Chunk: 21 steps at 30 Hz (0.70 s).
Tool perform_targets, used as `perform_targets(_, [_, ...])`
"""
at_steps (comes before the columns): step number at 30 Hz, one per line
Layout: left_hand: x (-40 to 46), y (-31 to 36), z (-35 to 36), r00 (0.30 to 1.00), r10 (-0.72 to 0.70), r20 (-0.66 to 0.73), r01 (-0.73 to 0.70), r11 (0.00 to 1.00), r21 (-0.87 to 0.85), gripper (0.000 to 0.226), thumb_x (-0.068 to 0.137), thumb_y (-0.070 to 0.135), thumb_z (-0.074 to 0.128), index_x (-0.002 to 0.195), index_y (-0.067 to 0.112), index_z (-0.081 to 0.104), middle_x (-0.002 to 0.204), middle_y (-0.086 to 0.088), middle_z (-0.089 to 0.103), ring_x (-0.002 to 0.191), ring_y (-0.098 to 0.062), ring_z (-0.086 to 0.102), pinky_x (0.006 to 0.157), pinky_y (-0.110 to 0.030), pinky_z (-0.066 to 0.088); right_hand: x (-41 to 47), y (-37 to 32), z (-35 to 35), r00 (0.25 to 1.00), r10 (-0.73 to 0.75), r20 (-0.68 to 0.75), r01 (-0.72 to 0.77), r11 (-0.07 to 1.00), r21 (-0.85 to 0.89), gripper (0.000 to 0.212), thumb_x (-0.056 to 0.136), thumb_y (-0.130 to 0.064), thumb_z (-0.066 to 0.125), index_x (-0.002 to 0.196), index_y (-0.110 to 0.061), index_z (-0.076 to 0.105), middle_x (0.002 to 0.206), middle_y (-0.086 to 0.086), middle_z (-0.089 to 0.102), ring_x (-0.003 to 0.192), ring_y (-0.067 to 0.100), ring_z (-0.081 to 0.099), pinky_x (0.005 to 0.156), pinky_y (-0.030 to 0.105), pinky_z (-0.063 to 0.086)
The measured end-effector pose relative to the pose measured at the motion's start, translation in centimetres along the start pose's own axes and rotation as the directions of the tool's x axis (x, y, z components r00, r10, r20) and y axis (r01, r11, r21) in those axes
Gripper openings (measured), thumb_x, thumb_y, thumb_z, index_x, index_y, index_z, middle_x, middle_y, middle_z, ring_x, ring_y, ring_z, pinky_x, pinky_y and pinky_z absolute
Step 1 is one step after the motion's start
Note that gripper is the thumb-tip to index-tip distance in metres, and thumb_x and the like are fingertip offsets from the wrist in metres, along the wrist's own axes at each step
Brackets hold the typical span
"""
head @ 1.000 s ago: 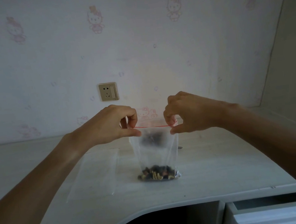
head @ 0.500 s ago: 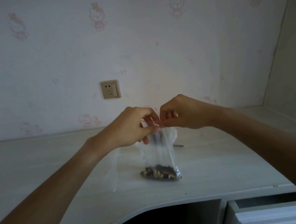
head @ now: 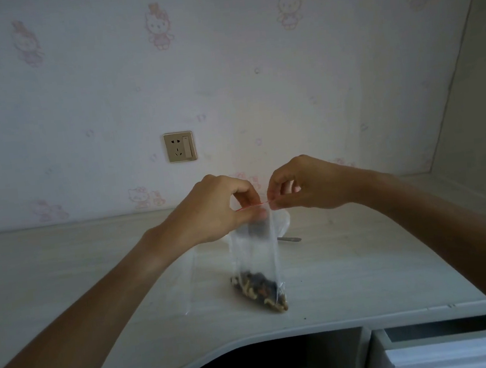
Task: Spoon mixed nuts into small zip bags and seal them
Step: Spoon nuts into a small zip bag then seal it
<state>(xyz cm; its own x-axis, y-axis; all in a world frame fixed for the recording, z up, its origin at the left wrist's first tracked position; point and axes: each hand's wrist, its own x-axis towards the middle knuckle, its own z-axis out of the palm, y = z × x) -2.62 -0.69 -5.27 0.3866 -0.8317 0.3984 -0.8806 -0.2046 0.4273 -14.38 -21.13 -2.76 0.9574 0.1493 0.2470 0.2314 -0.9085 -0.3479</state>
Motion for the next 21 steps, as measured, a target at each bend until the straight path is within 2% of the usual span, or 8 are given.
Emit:
perform_targets(3, [0.1, 0.1, 0.0, 0.998, -0.039, -0.04, 0.038, 0.999, -0.014, 0.016, 0.086, 0.054, 0.077, 0.09, 0.039, 0.079, 0.088, 0.024, 0.074, 0.056, 0.008, 0.062, 0.053, -0.011, 0.045, -0.2, 0.2, -0.1, 1.0, -0.002, -0.015, 0.002, 1.0, 0.028, 0.011, 0.096, -0.022, 0.072, 0.1, -0.015, 0.079, 0.085, -0.018, 0.071, 0.077, -0.009, 0.064, 0.071, 0.007, 0.047])
perform_targets(6, [0.3, 0.3, -0.2, 0.996, -0.091, -0.016, 0.089, 0.993, -0.073, 0.017, 0.09, 0.053, 0.074, 0.086, 0.037, 0.079, 0.082, 0.022, 0.073, 0.056, -0.006, 0.065, 0.057, -0.031, 0.057, -0.3, 0.3, -0.1, 1.0, 0.013, -0.023, -0.011, 0.997, 0.076, 0.012, 0.098, -0.02, 0.069, 0.102, -0.014, 0.079, 0.081, -0.021, 0.071, 0.077, -0.006, 0.065, 0.072, 0.01, 0.05])
perform_targets(8, [0.3, 0.5, -0.3, 0.994, -0.105, 0.019, 0.106, 0.99, -0.098, 0.02, 0.093, 0.051, 0.071, 0.086, 0.033, 0.078, 0.081, 0.017, 0.074, 0.061, -0.018, 0.07, 0.059, -0.038, 0.062, -0.3, 0.2, 0.0, 0.999, 0.024, -0.03, -0.02, 0.993, 0.12, 0.012, 0.099, -0.019, 0.067, 0.101, -0.014, 0.078, 0.08, -0.017, 0.072, 0.076, 0.001, 0.068, 0.074, 0.015, 0.053])
perform_targets(10, [0.3, 0.5, -0.3, 0.995, -0.095, 0.039, 0.099, 0.989, -0.106, 0.023, 0.096, 0.047, 0.068, 0.087, 0.028, 0.078, 0.081, 0.014, 0.074, 0.057, -0.017, 0.068, 0.051, -0.034, 0.06, -0.2, 0.0, 0.2, 0.998, 0.048, -0.042, -0.039, 0.981, 0.19, 0.012, 0.1, -0.016, 0.065, 0.098, -0.013, 0.075, 0.082, -0.01, 0.074, 0.075, 0.01, 0.073, 0.072, 0.022, 0.058])
perform_targets(12, [0.4, 0.5, -0.2, 0.996, -0.08, 0.031, 0.083, 0.992, -0.099, 0.025, 0.098, 0.043, 0.067, 0.089, 0.022, 0.077, 0.077, 0.01, 0.073, 0.048, -0.005, 0.06, 0.044, -0.018, 0.048, -0.3, -0.2, 0.3, 0.998, 0.061, -0.026, -0.053, 0.967, 0.25, 0.011, 0.101, -0.013, 0.063, 0.094, -0.014, 0.072, 0.086, -0.002, 0.075, 0.075, 0.018, 0.076, 0.068, 0.03, 0.062])
perform_targets(14, [0.3, 0.7, -0.3, 0.997, -0.071, 0.034, 0.073, 0.995, -0.073, 0.024, 0.099, 0.04, 0.066, 0.091, 0.019, 0.077, 0.075, 0.007, 0.073, 0.048, 0.001, 0.056, 0.043, -0.01, 0.04, -0.4, -0.6, 0.5, 0.998, 0.062, -0.005, -0.058, 0.964, 0.26, 0.011, 0.1, -0.009, 0.063, 0.096, -0.013, 0.072, 0.088, 0.001, 0.076, 0.074, 0.022, 0.077, 0.068, 0.035, 0.064])
perform_targets(17, [0.2, 1.0, -0.4, 0.996, -0.061, 0.064, 0.065, 0.996, -0.068, 0.022, 0.101, 0.036, 0.065, 0.095, 0.018, 0.076, 0.079, 0.005, 0.073, 0.052, 0.004, 0.056, 0.046, -0.008, 0.039, -0.3, -1.0, 0.3, 0.996, 0.086, 0.011, -0.086, 0.967, 0.238, 0.008, 0.099, -0.012, 0.065, 0.099, -0.011, 0.073, 0.084, 0.005, 0.076, 0.072, 0.022, 0.076, 0.069, 0.04, 0.065])
perform_targets(21, [0.2, 1.1, -0.7, 0.997, -0.041, 0.071, 0.048, 0.994, -0.095, 0.02, 0.102, 0.033, 0.064, 0.098, 0.018, 0.076, 0.081, 0.004, 0.073, 0.054, 0.004, 0.055, 0.049, -0.007, 0.04, -0.1, -1.5, -0.4, 0.994, 0.102, 0.044, -0.109, 0.974, 0.199, 0.01, 0.1, -0.015, 0.065, 0.101, -0.01, 0.074, 0.077, 0.003, 0.076, 0.068, 0.017, 0.075, 0.07, 0.037, 0.064])
